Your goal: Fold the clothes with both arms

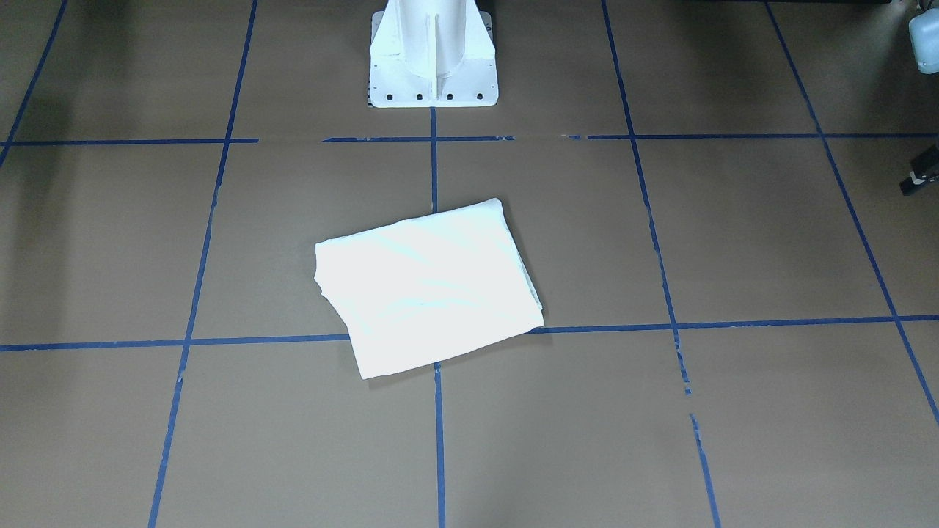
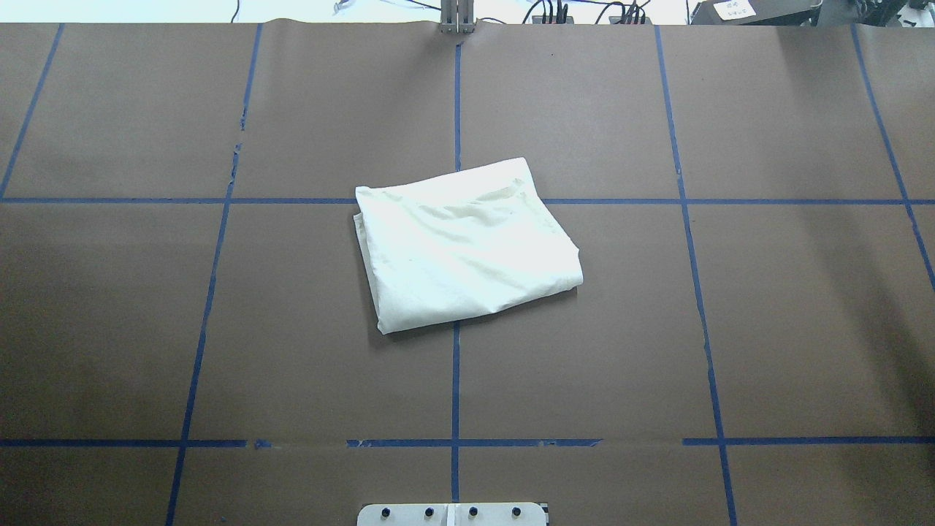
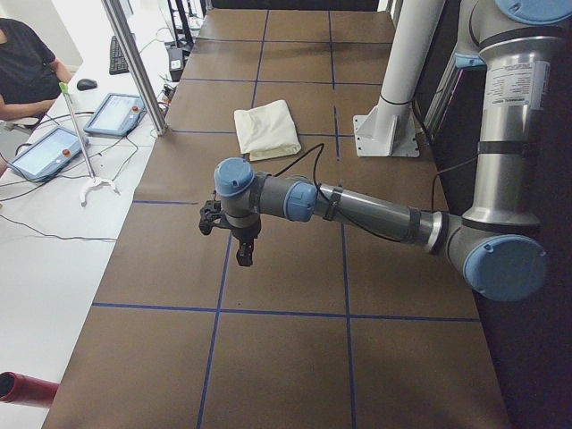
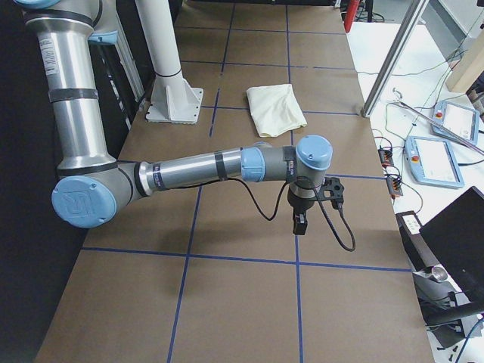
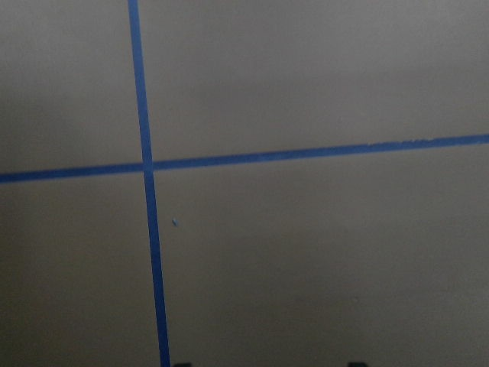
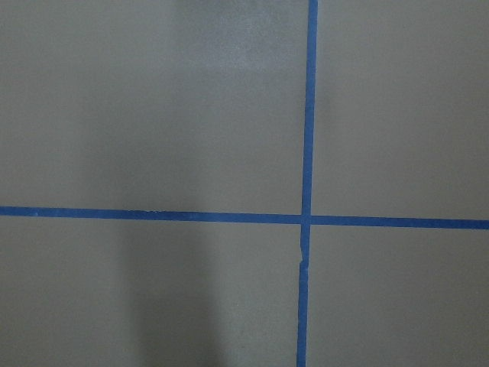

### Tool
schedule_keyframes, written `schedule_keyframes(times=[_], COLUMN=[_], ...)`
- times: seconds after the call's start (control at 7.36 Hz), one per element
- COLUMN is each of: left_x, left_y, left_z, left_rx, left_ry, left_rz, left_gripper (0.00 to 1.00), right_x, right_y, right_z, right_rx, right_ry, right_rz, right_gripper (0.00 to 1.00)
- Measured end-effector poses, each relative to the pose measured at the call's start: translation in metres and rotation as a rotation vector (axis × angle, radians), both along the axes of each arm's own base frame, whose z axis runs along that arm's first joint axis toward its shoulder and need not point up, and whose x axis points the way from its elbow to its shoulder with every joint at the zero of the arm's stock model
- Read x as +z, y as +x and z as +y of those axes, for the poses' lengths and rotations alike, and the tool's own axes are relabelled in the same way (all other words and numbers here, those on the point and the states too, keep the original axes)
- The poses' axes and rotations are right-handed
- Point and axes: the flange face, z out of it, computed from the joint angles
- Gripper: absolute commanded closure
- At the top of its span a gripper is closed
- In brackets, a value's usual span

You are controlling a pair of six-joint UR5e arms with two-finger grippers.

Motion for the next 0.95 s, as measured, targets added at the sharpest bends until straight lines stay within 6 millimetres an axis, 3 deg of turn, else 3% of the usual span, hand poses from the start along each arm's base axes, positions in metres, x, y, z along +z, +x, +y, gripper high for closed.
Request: schedule_keyframes(times=[0.54,0.95], left_x=[-0.001,-0.016], left_y=[0.000,-0.001], left_z=[0.000,0.004], left_rx=[-0.006,-0.006], left_ry=[0.005,0.033], left_rz=[0.006,0.010], left_gripper=[0.00,0.00], right_x=[0.001,0.003], right_y=[-0.001,-0.003], right_z=[0.000,0.000], right_rx=[-0.005,-0.001], right_ry=[0.004,-0.004], right_rz=[0.001,0.004], right_gripper=[0.00,0.00])
